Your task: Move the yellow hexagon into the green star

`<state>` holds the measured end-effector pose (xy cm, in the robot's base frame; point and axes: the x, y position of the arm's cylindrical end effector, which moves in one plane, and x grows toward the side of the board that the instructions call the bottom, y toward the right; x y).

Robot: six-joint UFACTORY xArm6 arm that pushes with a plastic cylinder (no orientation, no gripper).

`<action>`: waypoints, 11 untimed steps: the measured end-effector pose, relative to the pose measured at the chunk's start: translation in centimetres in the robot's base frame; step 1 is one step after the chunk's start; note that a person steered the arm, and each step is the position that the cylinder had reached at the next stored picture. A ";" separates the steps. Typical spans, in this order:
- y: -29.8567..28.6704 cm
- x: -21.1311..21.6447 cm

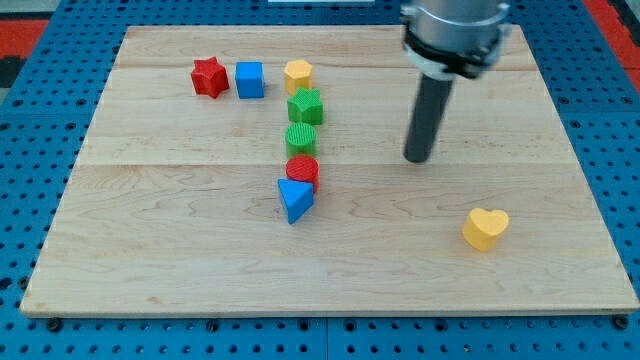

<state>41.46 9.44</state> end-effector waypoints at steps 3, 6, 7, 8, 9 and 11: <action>-12.4 -15.1; -11.5 -7.3; -11.8 -12.4; -17.2 -10.5; -14.3 -7.0; -9.0 -2.7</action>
